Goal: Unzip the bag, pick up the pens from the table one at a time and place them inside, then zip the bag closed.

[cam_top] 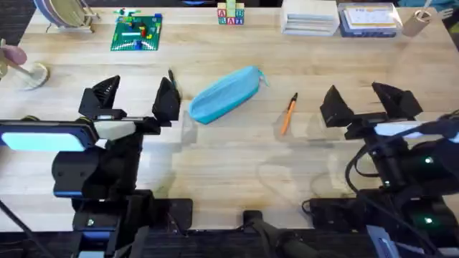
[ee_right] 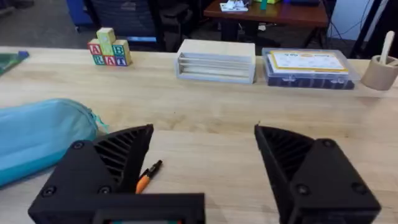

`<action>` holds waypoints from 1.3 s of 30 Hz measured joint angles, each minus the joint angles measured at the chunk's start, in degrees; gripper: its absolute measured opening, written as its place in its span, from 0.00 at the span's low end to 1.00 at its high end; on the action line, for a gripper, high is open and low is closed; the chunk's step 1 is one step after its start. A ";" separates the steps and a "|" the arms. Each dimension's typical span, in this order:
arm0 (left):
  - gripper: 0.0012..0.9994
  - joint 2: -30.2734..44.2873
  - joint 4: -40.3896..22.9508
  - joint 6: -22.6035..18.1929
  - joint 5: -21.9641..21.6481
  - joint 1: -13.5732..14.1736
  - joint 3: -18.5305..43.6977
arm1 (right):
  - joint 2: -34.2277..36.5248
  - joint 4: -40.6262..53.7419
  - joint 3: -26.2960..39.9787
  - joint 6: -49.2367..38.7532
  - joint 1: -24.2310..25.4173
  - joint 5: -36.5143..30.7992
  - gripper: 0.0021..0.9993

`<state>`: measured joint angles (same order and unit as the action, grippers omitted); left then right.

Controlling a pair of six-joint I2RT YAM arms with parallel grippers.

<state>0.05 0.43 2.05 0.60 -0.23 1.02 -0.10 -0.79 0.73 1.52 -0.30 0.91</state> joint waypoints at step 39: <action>0.99 21.17 -35.72 1.47 -0.02 0.00 33.86 | 30.62 27.16 39.03 1.73 0.00 0.24 1.00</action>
<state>21.22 -35.28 3.52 0.58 -0.23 34.88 30.53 26.38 39.76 3.25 -0.30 1.15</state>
